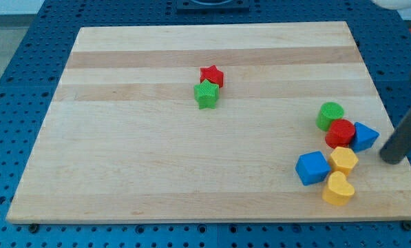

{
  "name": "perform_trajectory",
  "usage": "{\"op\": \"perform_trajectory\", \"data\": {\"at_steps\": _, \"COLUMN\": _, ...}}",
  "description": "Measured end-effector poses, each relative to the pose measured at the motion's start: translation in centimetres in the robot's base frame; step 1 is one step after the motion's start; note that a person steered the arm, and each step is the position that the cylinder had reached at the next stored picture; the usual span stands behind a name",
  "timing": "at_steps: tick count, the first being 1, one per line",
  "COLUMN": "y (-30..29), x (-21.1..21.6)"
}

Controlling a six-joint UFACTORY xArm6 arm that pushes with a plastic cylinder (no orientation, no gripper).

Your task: Move the blue triangle to the top right side of the blue cube

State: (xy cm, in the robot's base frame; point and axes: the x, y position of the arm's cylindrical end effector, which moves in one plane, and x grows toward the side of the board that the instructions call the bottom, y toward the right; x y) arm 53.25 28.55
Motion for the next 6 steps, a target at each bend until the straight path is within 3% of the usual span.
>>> {"op": "perform_trajectory", "data": {"at_steps": 1, "y": 3.7, "x": -3.0}}
{"op": "perform_trajectory", "data": {"at_steps": 2, "y": 2.6, "x": -4.9}}
{"op": "perform_trajectory", "data": {"at_steps": 3, "y": -1.6, "x": -2.9}}
{"op": "perform_trajectory", "data": {"at_steps": 6, "y": -5.5, "x": -2.6}}
